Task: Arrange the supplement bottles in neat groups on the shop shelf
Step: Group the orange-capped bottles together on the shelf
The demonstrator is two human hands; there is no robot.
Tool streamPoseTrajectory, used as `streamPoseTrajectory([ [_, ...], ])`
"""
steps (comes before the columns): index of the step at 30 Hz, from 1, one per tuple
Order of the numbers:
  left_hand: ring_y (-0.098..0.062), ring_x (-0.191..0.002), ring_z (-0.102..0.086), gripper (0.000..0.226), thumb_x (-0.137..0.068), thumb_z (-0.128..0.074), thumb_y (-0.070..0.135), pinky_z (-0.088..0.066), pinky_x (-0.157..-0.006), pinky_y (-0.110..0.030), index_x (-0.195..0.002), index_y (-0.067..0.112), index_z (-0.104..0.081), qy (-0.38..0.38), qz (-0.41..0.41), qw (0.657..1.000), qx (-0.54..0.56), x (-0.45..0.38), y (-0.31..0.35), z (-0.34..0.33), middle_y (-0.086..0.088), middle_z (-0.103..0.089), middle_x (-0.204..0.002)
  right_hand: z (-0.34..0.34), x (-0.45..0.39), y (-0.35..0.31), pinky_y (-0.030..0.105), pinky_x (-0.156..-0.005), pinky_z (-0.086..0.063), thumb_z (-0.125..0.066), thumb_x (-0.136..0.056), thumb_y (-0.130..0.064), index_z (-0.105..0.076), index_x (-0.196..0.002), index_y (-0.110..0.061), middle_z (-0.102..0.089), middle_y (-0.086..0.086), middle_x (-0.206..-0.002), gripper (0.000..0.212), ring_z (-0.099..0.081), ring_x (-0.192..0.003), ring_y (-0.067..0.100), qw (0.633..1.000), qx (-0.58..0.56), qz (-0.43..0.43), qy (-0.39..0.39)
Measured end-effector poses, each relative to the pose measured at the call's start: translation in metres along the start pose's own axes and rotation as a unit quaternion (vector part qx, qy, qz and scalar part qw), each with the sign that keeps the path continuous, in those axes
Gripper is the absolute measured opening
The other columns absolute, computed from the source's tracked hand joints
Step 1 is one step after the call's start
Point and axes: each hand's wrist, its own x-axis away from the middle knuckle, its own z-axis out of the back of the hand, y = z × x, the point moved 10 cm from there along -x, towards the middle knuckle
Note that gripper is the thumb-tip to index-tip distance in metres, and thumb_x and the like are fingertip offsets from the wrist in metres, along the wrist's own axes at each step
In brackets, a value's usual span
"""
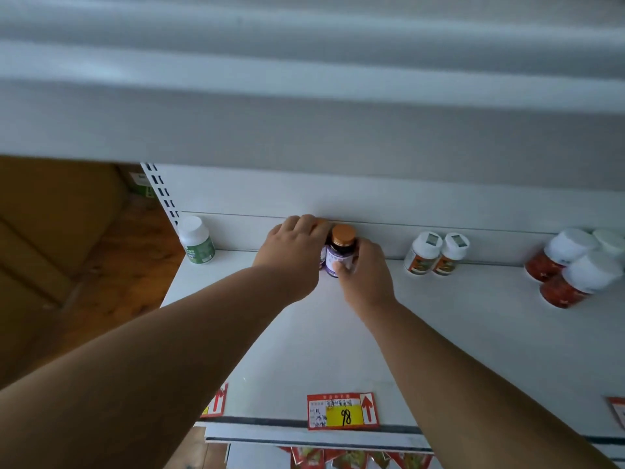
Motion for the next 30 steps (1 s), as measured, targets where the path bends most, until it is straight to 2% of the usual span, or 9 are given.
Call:
streamPoseTrajectory([
  [4,-0.022,-0.136,-0.034,0.066,-0.085,-0.049,0.008,-0.026,-0.111,-0.031,-0.148,0.020,-0.034,-0.007,0.003,1.000,0.010,0.002,-0.003,-0.003,0.005,-0.036,-0.151,0.006,-0.002,-0.003,0.029,-0.080,-0.043,-0.068,-0.082,-0.019,-0.058,-0.113,-0.015,-0.062,0.005,-0.112,0.033,-0.058,-0.104,0.025,1.000,-0.007,-0.002,0.012],
  [9,-0.022,-0.139,-0.030,0.066,-0.087,-0.048,0.010,-0.026,-0.113,-0.032,-0.151,0.018,-0.030,-0.022,-0.002,1.000,0.013,0.004,0.000,-0.003,0.004,-0.030,-0.155,0.012,0.003,-0.007,0.034,-0.078,-0.048,-0.070,-0.078,-0.023,-0.054,-0.110,-0.014,-0.062,0.007,-0.110,0.037,-0.060,-0.100,0.028,0.999,0.000,-0.028,0.016],
  [13,-0.022,-0.140,-0.029,0.068,-0.088,-0.051,0.011,-0.023,-0.113,-0.031,-0.152,0.019,-0.029,0.004,-0.017,0.999,0.031,0.014,0.004,0.004,0.003,-0.030,-0.155,0.027,0.034,-0.011,0.025,-0.077,-0.039,-0.071,-0.082,-0.025,-0.053,-0.115,-0.009,-0.058,0.009,-0.111,0.041,-0.057,-0.102,0.025,0.998,0.035,-0.017,0.050],
  [18,-0.025,-0.139,-0.034,0.062,-0.089,-0.052,0.010,-0.026,-0.113,-0.034,-0.149,0.018,-0.037,0.033,-0.024,0.997,0.061,0.046,0.012,0.013,0.001,-0.038,-0.152,0.036,0.085,-0.031,0.018,-0.079,-0.039,-0.067,-0.092,-0.028,-0.053,-0.123,-0.015,-0.059,0.003,-0.121,0.037,-0.059,-0.107,0.016,0.998,0.050,0.008,0.024],
  [22,-0.024,-0.136,-0.039,0.056,-0.093,-0.055,0.015,-0.030,-0.112,-0.034,-0.147,0.019,-0.041,0.035,0.003,0.996,0.077,0.097,0.009,0.016,-0.001,-0.044,-0.148,0.038,0.116,-0.049,0.011,-0.076,-0.039,-0.066,-0.093,-0.028,-0.053,-0.122,-0.019,-0.057,-0.004,-0.123,0.034,-0.058,-0.106,0.009,1.000,0.003,0.021,-0.006],
  [26,-0.018,-0.140,-0.034,0.054,-0.099,-0.051,0.019,-0.026,-0.116,-0.029,-0.150,0.027,-0.036,0.040,0.060,0.994,0.079,0.154,0.000,0.015,0.006,-0.039,-0.153,0.029,0.148,-0.068,0.023,-0.086,-0.050,-0.067,-0.091,-0.027,-0.053,-0.122,-0.021,-0.058,-0.005,-0.120,0.034,-0.057,-0.101,0.007,0.996,-0.044,0.064,-0.033],
  [30,-0.015,-0.140,-0.035,0.052,-0.100,-0.053,0.020,-0.029,-0.115,-0.029,-0.148,0.031,-0.038,0.034,0.103,0.989,0.105,0.204,0.003,0.012,0.008,-0.040,-0.152,0.021,0.184,-0.074,0.020,-0.085,-0.048,-0.068,-0.091,-0.028,-0.052,-0.122,-0.023,-0.057,-0.006,-0.119,0.035,-0.056,-0.100,0.006,0.992,-0.083,0.081,-0.057],
])
